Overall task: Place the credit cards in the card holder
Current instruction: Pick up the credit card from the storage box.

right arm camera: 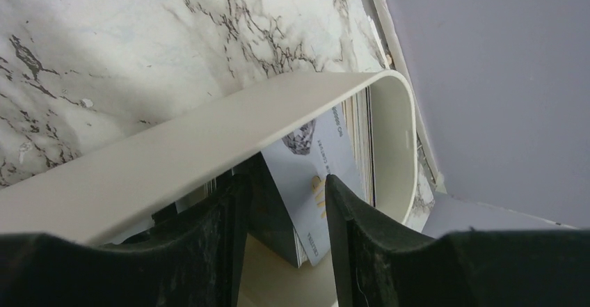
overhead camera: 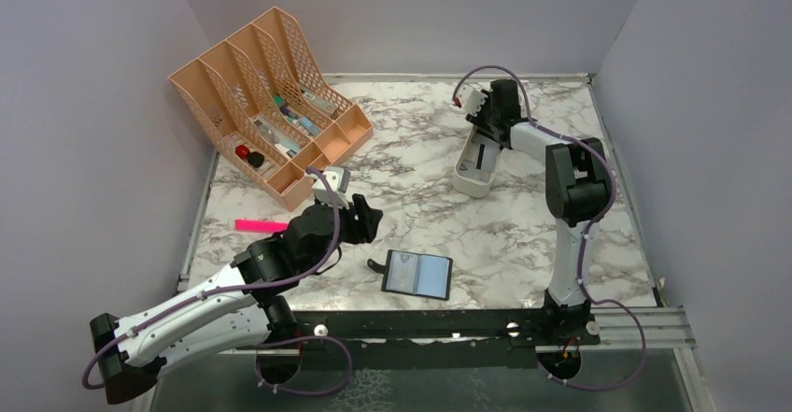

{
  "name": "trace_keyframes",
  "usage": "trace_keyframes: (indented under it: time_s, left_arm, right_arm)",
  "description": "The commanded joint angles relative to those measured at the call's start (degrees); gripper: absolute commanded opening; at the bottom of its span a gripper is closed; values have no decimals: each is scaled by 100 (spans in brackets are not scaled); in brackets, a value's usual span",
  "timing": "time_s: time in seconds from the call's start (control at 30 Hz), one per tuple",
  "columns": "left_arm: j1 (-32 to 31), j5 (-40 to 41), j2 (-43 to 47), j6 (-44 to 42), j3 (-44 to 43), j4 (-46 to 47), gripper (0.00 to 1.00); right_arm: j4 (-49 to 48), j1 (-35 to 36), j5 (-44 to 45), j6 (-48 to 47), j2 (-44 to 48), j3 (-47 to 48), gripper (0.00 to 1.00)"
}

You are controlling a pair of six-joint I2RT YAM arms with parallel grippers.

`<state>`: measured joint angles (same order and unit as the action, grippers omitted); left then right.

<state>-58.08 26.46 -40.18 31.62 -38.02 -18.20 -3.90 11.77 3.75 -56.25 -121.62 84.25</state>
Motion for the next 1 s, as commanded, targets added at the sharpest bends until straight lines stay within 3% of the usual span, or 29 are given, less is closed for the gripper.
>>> trace_keyframes:
  time_s: [0.0, 0.43, 0.63, 0.87, 0.97]
  left_arm:
    - [25, 177, 96, -93, 36, 1, 59]
    - [25, 77, 53, -40, 108, 13, 59]
    - [24, 58, 166, -5, 167, 6, 59]
    - [19, 35, 179, 16, 190, 2, 59]
    - [24, 31, 208, 20, 190, -18, 59]
  right_arm:
    - [-53, -26, -100, -12, -307, 227, 47]
    - [291, -23, -344, 265, 204, 89, 16]
    - [424, -17, -344, 381, 401, -8, 14]
    - [652, -17, -403, 440, 419, 17, 19]
    - [713, -17, -427, 457, 411, 13, 12]
